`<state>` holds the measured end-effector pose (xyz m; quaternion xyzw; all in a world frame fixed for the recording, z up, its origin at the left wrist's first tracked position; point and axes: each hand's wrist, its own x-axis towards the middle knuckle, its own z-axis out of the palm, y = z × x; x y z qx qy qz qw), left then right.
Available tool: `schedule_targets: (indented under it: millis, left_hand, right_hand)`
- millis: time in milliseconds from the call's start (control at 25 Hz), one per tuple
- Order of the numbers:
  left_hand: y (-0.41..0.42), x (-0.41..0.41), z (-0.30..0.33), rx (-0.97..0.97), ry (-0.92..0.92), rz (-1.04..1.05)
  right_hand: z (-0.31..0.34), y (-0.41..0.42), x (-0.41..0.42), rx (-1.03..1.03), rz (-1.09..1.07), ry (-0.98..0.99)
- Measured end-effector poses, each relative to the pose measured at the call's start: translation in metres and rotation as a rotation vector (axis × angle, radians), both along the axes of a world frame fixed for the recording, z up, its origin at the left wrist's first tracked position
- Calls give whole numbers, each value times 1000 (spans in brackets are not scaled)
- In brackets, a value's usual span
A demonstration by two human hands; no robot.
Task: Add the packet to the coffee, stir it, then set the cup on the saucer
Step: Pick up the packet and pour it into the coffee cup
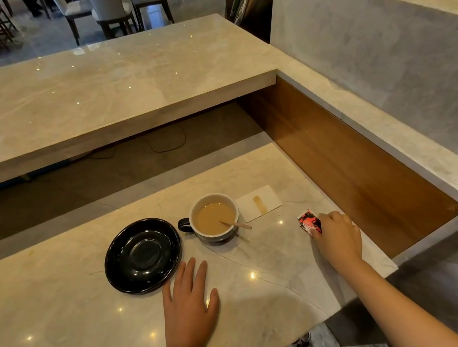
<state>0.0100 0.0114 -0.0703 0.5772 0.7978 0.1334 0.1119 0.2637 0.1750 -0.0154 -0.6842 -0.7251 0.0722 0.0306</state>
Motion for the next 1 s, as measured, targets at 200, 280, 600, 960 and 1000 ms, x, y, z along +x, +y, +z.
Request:
schedule_targets:
  millis: [200, 280, 600, 960, 1000]
  left_hand:
    - [-1, -1, -2, 5, 17, -5]
    - [0, -1, -2, 12, 12, -1]
    - [-2, -2, -4, 42, 25, -24]
    - [-2, 0, -2, 66, 12, -11]
    - [-1, 0, -2, 63, 11, -7]
  right_hand:
    - [-3, -2, -2, -90, -100, 202]
    - [-4, -4, -2, -130, -120, 272]
    - [-1, -14, -13, -327, -331, 1083]
    - [41, 3, -53, -404, -179, 1438]
    - [46, 8, -60, -371, -131, 1394]
